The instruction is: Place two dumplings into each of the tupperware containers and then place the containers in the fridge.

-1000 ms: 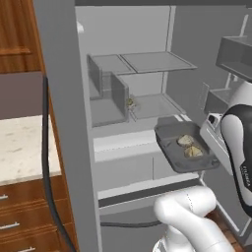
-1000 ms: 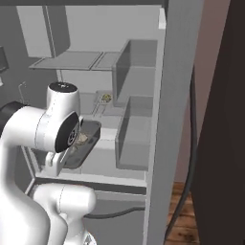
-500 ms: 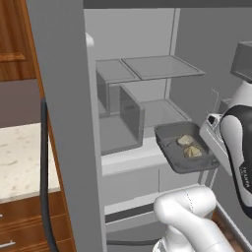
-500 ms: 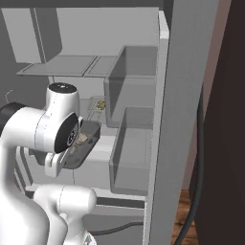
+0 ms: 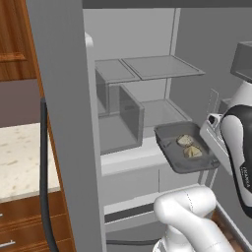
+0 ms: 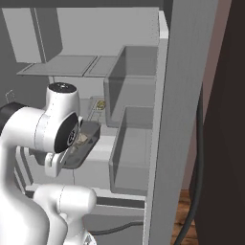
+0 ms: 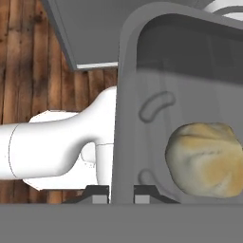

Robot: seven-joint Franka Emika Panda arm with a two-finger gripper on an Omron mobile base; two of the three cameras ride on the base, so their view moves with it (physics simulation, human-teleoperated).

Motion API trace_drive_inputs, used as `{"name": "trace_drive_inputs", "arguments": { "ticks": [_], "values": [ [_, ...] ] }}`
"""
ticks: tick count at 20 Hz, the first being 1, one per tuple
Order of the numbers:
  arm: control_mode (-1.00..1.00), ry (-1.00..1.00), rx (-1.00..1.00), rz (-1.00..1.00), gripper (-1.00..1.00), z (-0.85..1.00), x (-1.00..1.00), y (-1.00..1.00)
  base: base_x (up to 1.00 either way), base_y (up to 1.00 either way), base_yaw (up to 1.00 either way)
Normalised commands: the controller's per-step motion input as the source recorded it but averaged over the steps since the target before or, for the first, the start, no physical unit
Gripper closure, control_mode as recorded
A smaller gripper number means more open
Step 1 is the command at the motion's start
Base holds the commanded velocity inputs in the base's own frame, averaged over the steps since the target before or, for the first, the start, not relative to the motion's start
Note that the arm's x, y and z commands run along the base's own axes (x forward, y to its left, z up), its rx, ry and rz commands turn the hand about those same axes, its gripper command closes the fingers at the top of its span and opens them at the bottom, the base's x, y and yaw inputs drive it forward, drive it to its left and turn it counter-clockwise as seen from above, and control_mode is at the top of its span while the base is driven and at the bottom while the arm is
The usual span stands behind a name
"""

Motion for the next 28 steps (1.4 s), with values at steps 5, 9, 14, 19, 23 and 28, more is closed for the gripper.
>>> {"name": "trace_drive_inputs", "arguments": {
  "ticks": [5,9,14,19,23,28],
  "values": [
    [-1.00,-0.14,0.00,0.01,1.00,0.19,-0.42,0.00,0.00,0.00,0.00],
    [-1.00,-0.48,0.00,0.05,1.00,0.47,-0.65,0.00,0.00,0.00,0.00],
    [-1.00,-0.34,0.00,0.00,1.00,0.72,-0.04,0.00,0.00,0.00,0.00],
    [-1.00,-0.18,0.02,0.00,1.00,0.49,0.48,0.00,0.00,0.00,0.00],
    [-1.00,-0.14,0.00,0.00,1.00,0.28,0.25,0.00,0.00,0.00,0.00],
    [-1.00,-0.14,0.00,0.02,1.00,0.17,0.15,0.00,0.00,0.00,0.00]
  ]
}}
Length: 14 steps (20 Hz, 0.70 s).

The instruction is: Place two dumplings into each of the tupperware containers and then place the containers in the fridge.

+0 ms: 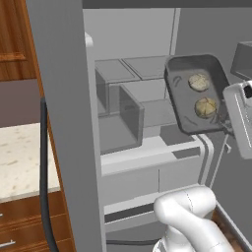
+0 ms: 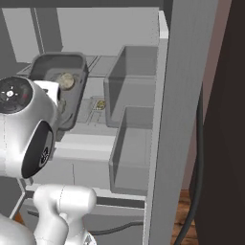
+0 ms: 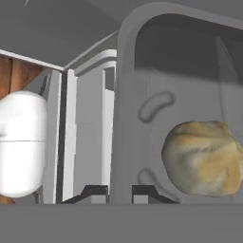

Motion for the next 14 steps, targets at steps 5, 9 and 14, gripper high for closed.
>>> {"name": "trace_drive_inputs", "arguments": {
  "ticks": [5,9,14],
  "values": [
    [-1.00,-0.27,0.01,0.04,1.00,0.15,0.14,0.00,0.00,0.00,0.00],
    [-1.00,0.02,0.03,0.00,1.00,0.28,0.89,0.01,0.00,0.00,0.00],
    [-1.00,0.10,0.02,0.02,1.00,0.12,0.94,0.00,0.00,0.00,0.00]
  ]
}}
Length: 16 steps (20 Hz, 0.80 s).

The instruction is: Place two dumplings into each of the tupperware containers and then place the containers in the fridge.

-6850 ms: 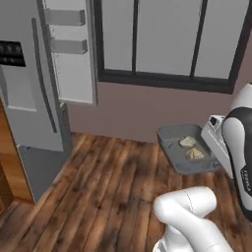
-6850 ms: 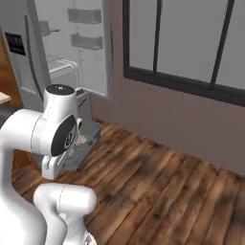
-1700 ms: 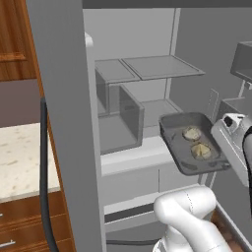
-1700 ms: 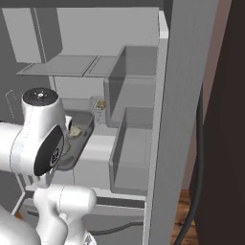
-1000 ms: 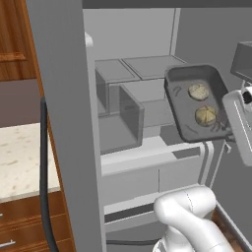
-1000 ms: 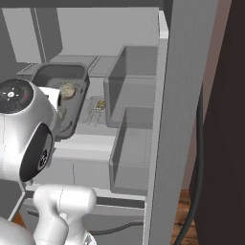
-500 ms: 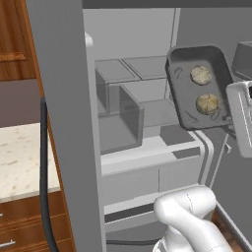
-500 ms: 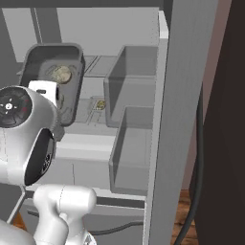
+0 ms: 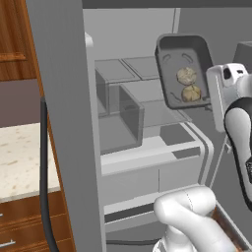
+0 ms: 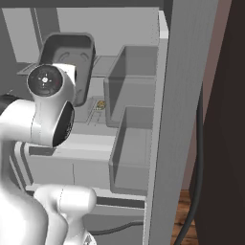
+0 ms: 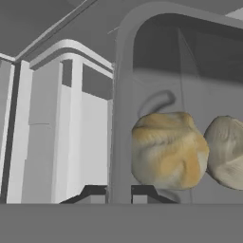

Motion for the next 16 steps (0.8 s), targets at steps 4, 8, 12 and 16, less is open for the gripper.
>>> {"name": "trace_drive_inputs", "arguments": {
  "ticks": [4,8,12,16],
  "values": [
    [-1.00,0.08,0.03,0.05,1.00,0.16,0.96,0.00,0.00,0.00,0.00],
    [-1.00,0.00,0.03,0.07,1.00,0.20,0.89,0.08,0.00,0.00,0.00],
    [-1.00,0.00,0.00,0.04,1.00,0.02,0.95,0.18,0.00,0.00,0.00],
    [-1.00,0.00,0.00,0.01,1.00,0.04,1.00,0.13,0.00,0.00,0.00]
  ]
}}
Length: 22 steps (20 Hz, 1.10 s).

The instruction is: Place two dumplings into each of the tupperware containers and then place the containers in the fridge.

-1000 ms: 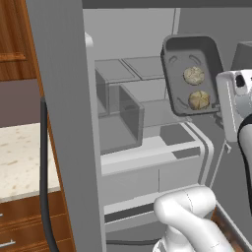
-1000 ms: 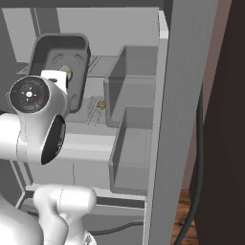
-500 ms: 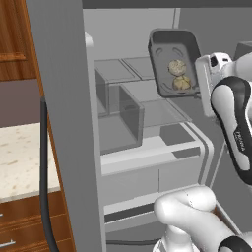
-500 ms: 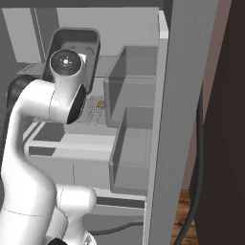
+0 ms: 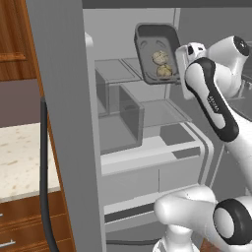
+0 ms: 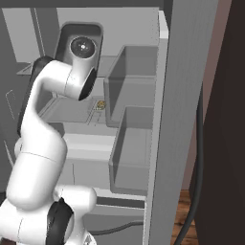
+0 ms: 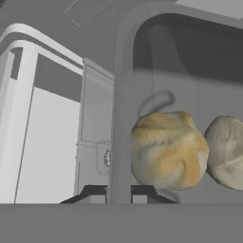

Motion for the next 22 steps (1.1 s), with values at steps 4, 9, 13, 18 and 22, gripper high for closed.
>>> {"name": "trace_drive_inputs", "arguments": {
  "ticks": [4,9,13,18,22],
  "values": [
    [-1.00,0.01,0.00,0.00,1.00,0.01,1.00,0.08,0.00,0.00,0.00],
    [-1.00,0.11,0.00,0.02,1.00,-0.01,0.99,0.05,0.00,0.00,0.00],
    [-1.00,0.09,0.00,0.02,1.00,-0.02,0.70,0.01,0.00,0.00,0.00],
    [-1.00,0.03,0.00,0.04,1.00,-0.11,0.26,0.00,0.00,0.00,0.00],
    [-1.00,0.04,0.00,0.02,1.00,-0.34,0.00,0.01,0.00,0.00,0.00]
  ]
}}
